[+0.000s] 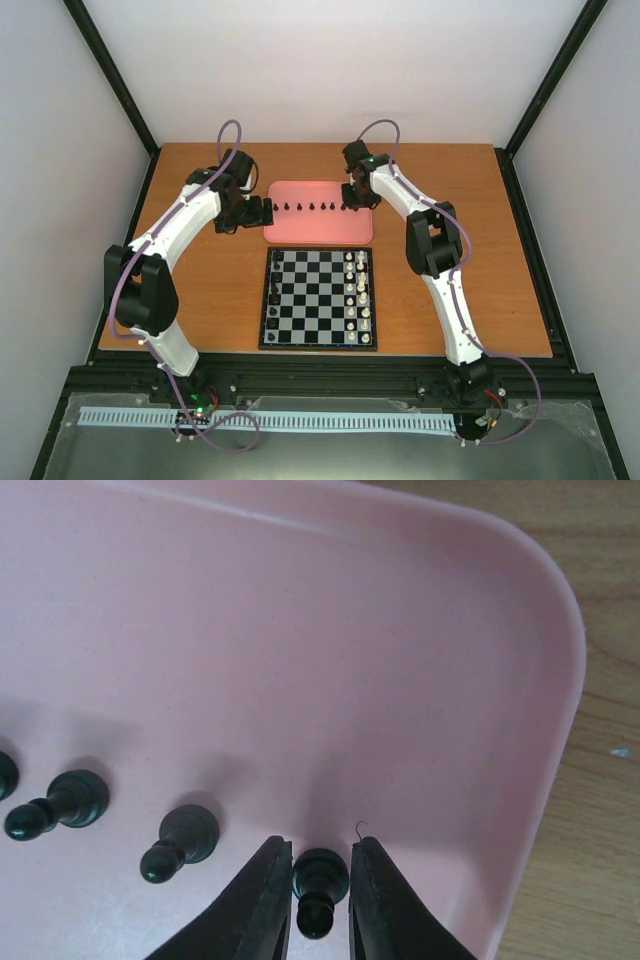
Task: Set up the chess pieces on the board
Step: Pick up the chess piece from the storage box, then place the chess piece on the chessboard.
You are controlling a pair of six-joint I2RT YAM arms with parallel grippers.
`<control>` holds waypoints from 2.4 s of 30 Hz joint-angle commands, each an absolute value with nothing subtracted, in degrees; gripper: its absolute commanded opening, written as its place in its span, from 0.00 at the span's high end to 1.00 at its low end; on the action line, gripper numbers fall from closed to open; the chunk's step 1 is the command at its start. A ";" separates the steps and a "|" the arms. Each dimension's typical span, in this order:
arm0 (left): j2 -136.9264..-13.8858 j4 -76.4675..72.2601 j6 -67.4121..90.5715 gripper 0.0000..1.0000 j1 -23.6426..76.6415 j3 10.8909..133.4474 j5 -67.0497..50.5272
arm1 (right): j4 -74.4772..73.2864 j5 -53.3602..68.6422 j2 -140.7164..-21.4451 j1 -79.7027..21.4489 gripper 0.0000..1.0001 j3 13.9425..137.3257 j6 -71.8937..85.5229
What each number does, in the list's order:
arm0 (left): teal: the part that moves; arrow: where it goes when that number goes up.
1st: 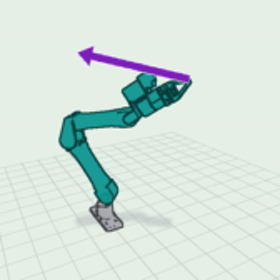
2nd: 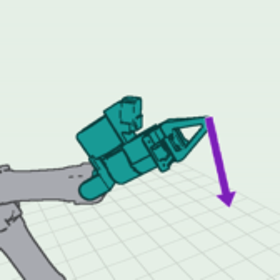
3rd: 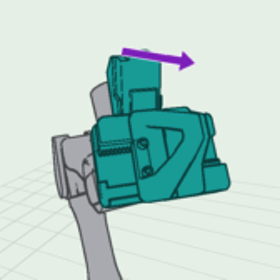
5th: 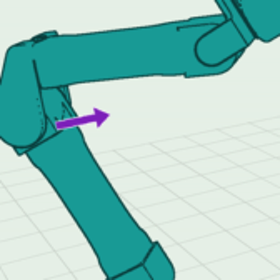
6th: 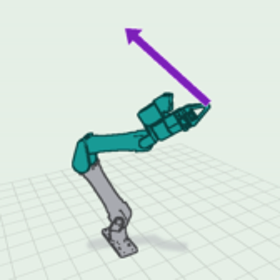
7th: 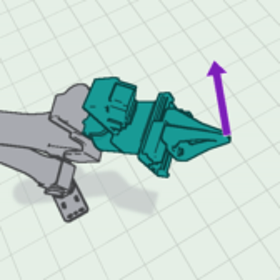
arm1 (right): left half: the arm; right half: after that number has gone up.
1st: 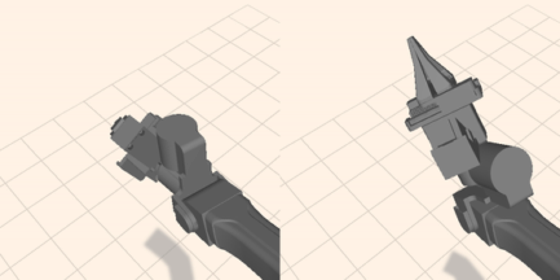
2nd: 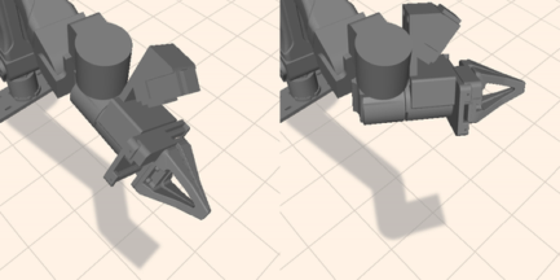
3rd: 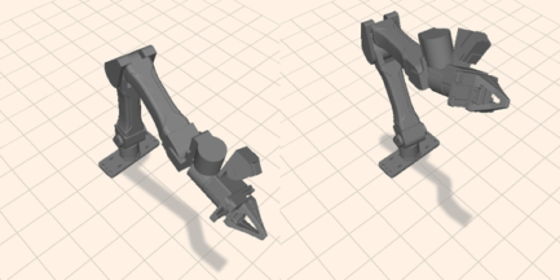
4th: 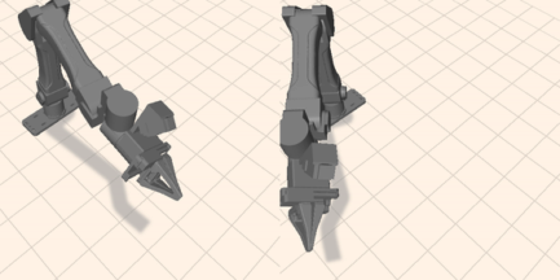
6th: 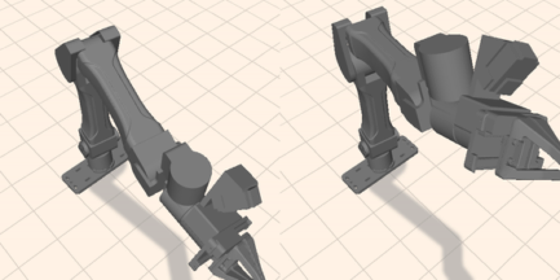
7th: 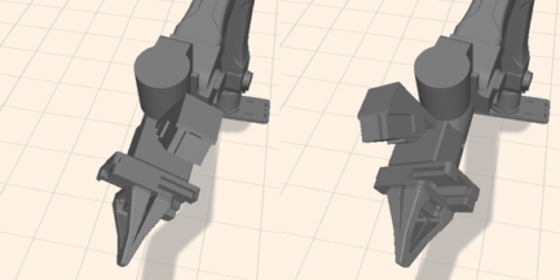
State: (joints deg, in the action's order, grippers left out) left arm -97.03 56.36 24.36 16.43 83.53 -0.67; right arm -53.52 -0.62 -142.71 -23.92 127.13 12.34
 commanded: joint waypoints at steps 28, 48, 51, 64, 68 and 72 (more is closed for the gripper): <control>-94.34 54.24 23.32 0.00 13.84 79.72 -0.69 | -56.06 1.10 -117.62 -35.65 0.97 109.33 12.56; -86.94 53.23 24.45 0.00 3.87 66.80 -2.63 | -54.63 4.20 -128.51 -50.82 0.97 113.57 16.68; -86.43 52.95 24.18 0.00 3.76 65.90 -2.71 | -54.81 2.98 -129.52 -50.89 0.97 113.92 16.89; -86.36 52.29 23.40 0.00 3.73 65.39 -3.79 | -55.50 -0.35 -134.33 -50.67 0.97 118.08 16.43; -86.57 52.38 23.20 0.00 3.73 65.46 -3.78 | -56.10 0.00 -135.56 -50.20 0.97 119.50 16.57; -87.17 52.21 23.17 0.00 3.76 65.53 -3.94 | -55.49 0.01 -136.08 -49.69 0.96 119.90 16.36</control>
State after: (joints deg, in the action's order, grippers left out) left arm -87.46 53.39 24.51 4.01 64.86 -3.29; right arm -55.09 0.69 -134.76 -50.15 117.75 15.99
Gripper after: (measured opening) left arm 0.998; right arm 0.065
